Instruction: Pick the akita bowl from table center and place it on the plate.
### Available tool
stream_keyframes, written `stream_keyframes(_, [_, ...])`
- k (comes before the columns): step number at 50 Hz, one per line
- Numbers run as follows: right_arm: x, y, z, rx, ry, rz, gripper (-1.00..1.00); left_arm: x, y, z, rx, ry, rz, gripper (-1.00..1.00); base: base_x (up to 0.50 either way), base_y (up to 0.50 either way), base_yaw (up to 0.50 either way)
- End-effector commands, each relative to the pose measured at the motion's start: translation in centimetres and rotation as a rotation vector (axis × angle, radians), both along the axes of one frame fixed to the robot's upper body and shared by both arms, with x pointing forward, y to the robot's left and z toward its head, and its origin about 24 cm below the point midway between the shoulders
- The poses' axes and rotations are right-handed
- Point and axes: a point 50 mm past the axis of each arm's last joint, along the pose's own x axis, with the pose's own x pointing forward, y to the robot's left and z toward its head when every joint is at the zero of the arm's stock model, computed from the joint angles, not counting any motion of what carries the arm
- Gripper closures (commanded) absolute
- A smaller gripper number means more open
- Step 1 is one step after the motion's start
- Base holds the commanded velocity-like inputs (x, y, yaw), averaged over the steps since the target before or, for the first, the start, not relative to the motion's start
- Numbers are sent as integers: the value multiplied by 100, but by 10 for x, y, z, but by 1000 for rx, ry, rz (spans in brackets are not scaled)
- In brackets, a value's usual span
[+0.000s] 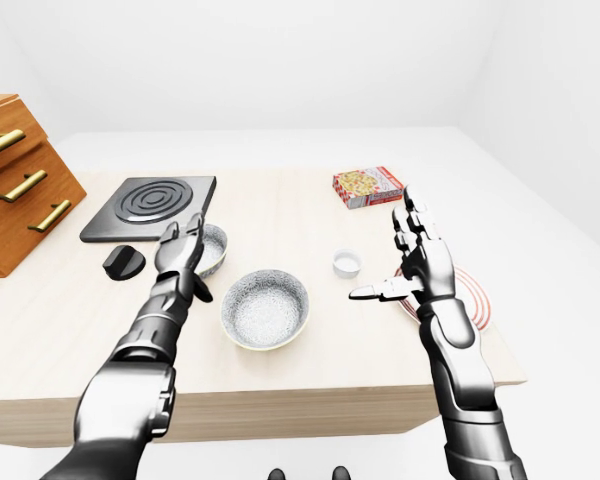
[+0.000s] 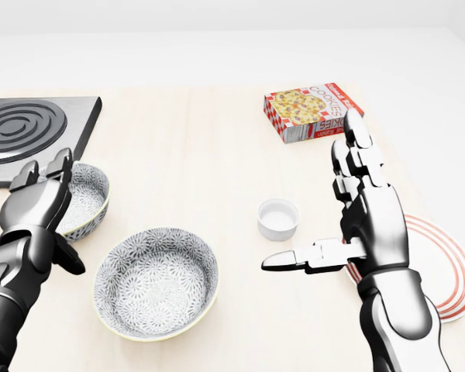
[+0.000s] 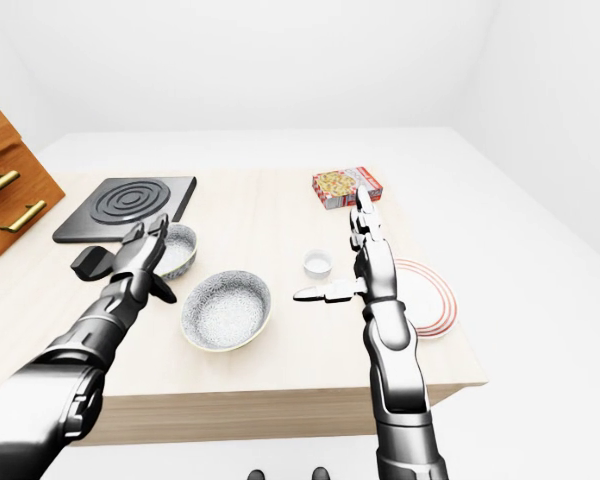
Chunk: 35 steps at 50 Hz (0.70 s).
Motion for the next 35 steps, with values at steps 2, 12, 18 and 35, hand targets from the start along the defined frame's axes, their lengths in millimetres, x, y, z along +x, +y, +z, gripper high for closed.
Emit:
stream_keyframes(2, [1,1,-1,0,6,2,-100,-2,-7,-12,-20,114,-27,-100,0,0,0])
stream_keyframes(12, [0,1,-3,1,11,5,-100,-10,-5,-28,-50,222,3,-100,0,0,0])
stream_keyframes(18, [-2,0,-4,0,15,7,-100,-10,-1,-26,33,224,27,-100,0,0,0])
stream_keyframes(35, [-1,3,-5,2,21,19,-100,-10,-2,-26,133,214,1,100,0,0,0])
